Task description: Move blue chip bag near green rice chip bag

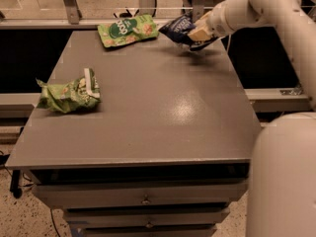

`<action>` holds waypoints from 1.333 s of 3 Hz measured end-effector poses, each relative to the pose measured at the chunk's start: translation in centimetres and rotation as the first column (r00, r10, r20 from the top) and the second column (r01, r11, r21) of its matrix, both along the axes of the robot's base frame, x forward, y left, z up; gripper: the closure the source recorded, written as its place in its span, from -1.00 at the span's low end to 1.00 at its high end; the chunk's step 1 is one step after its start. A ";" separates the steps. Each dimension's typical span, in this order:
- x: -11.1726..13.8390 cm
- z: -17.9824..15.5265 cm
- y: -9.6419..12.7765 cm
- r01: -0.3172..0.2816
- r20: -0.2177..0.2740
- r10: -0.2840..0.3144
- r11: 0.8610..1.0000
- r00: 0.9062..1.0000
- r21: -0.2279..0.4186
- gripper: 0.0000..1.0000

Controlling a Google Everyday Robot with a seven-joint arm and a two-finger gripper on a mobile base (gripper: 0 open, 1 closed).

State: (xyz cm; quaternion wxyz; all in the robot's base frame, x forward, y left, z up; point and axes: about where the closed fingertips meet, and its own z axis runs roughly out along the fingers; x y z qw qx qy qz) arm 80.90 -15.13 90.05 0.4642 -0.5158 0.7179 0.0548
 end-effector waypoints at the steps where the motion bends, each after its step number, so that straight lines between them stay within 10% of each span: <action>1: 3.9 0.8 1.4 0.005 0.048 -0.006 0.999 0.999 0.033 1.00; 2: 5.5 2.3 3.3 -0.022 0.091 0.017 0.998 0.996 0.058 1.00; 4: 6.0 2.3 5.9 -0.069 0.080 0.064 0.996 0.995 0.055 0.20</action>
Offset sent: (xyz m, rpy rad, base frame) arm 0.0941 0.0391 0.0596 0.0888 -0.1475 0.0443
